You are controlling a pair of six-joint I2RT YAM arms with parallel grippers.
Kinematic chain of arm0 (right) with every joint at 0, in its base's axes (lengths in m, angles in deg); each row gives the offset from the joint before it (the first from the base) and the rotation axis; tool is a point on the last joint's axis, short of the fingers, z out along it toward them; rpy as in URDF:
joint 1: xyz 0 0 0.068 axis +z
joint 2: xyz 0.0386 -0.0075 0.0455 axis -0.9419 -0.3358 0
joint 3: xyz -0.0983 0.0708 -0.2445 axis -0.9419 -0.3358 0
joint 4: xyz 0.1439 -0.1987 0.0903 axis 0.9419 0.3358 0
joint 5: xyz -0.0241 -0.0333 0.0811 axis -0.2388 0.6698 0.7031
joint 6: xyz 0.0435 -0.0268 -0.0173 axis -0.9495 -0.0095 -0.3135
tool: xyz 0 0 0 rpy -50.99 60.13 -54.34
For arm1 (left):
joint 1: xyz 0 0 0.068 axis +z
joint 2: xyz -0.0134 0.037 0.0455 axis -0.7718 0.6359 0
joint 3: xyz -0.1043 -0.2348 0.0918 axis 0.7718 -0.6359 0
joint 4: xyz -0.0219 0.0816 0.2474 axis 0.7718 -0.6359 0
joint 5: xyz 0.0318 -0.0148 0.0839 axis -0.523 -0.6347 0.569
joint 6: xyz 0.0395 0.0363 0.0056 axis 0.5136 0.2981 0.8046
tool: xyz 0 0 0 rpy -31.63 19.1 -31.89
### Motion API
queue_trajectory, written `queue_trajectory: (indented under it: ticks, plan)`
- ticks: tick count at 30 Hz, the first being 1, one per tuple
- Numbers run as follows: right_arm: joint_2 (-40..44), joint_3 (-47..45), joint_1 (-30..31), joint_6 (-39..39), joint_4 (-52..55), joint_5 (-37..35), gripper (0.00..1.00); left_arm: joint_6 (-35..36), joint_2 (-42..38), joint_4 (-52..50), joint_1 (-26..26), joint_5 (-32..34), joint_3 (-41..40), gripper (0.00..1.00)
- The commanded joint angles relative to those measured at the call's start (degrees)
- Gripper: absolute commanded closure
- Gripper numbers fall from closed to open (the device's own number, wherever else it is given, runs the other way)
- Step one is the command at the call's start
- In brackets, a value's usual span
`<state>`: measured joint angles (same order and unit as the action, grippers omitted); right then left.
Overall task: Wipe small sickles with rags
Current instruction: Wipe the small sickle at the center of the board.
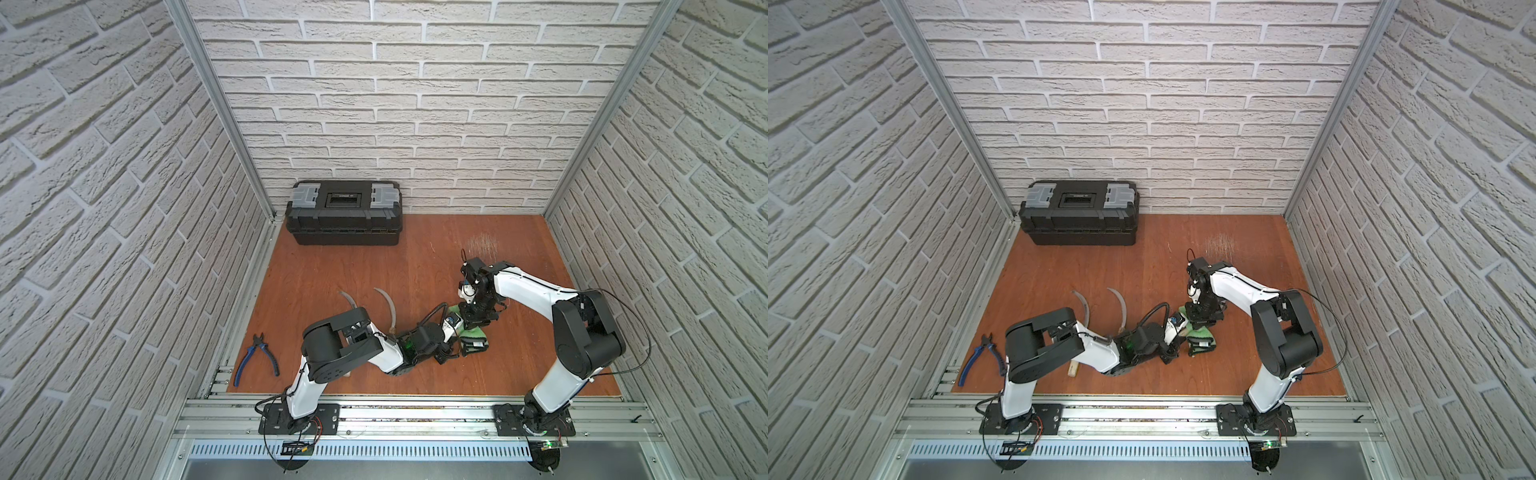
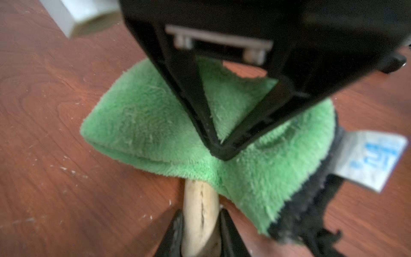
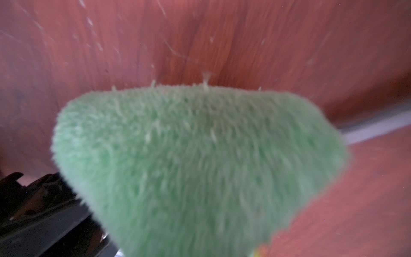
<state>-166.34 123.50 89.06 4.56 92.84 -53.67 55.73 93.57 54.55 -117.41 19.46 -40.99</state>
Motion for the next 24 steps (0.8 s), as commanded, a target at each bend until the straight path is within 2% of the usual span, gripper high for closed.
queue_trajectory:
  ticks: [1, 10, 19, 23, 24]
  plan:
    - [-3.90, -1.95, 0.77, -1.66, -4.81, 0.12, 0.97, 0.65, -0.62, 0.61, 0.02, 1.04, -0.81, 1.00]
    - [-8.99, 5.30, -4.61, 1.34, -1.11, -7.71, 0.97, -0.74, -1.56, 0.22, 0.05, 1.59, -1.61, 1.00]
    - [-8.51, 11.06, -8.65, 4.49, 2.07, -8.90, 0.97, -1.39, -1.96, -1.24, 0.05, 1.83, -1.60, 1.00]
    - [-6.41, 11.70, -8.92, 4.96, 2.63, -7.30, 0.97, -1.99, -2.09, -2.92, 0.04, 1.79, -0.70, 1.00]
    - [-5.74, 11.70, -8.92, 5.03, 2.65, -6.45, 0.97, -2.24, -2.26, -3.67, 0.08, 1.79, -0.44, 0.97]
